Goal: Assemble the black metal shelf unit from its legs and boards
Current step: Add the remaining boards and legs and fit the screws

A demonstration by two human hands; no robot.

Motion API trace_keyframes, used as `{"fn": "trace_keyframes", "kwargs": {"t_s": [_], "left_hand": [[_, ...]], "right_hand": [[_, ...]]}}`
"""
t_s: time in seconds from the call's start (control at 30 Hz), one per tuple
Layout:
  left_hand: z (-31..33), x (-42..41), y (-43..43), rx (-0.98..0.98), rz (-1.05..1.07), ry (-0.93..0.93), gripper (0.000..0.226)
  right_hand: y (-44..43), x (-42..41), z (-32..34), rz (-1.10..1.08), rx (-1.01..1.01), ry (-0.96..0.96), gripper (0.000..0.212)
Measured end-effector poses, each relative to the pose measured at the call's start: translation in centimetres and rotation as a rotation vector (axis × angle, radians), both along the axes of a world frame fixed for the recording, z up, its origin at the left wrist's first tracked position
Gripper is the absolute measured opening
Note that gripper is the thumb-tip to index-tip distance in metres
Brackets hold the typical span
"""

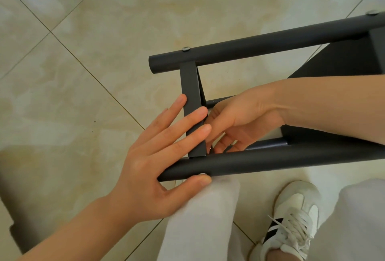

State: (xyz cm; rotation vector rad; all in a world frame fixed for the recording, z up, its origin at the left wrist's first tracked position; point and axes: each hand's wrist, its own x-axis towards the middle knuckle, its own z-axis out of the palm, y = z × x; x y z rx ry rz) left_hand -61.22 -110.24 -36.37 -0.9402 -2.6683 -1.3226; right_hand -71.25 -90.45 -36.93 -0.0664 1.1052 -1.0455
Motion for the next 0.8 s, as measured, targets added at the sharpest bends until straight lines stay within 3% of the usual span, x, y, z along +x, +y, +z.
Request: {"fn": "trace_keyframes", "kwargs": {"t_s": [0.8], "left_hand": [[0.17,-0.14,0.23,-0.004,-0.005,0.010,0.052]], "right_hand": [[0.38,-0.09,-0.22,0.034,-0.014,0.031,0.009]]}}
